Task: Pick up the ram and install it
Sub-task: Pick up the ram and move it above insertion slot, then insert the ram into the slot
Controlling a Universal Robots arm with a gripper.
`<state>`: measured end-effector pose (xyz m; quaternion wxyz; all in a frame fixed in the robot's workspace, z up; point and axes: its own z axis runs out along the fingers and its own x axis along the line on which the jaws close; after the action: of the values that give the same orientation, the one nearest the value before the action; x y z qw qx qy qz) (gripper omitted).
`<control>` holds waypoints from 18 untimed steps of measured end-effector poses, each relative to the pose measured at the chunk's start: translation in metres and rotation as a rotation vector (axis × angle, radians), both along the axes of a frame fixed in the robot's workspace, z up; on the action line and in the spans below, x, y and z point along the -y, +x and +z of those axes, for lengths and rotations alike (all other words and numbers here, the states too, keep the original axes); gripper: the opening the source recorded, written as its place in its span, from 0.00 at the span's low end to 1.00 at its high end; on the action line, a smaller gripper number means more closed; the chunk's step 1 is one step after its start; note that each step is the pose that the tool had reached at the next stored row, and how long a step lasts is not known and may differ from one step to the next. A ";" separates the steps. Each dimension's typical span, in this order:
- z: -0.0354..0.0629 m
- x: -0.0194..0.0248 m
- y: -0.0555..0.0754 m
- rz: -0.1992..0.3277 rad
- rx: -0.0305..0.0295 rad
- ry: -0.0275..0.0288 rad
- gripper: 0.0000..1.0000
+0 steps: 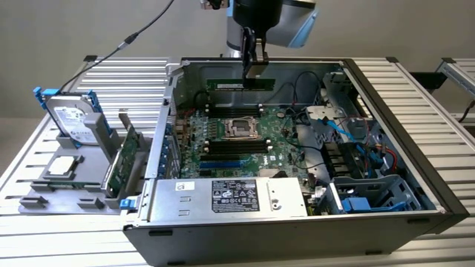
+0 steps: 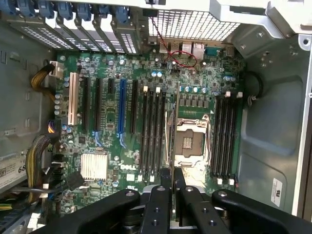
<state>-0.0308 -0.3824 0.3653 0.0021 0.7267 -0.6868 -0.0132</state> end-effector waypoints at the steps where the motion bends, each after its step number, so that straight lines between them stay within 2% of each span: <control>1: 0.0000 0.0000 0.000 0.000 0.0000 0.0000 0.14; 15: -0.0001 0.0001 0.000 0.000 0.0001 0.0004 0.14; 18: -0.0039 0.0015 -0.001 0.002 0.0003 0.0024 0.14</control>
<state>-0.0316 -0.3839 0.3614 0.0011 0.7275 -0.6860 -0.0139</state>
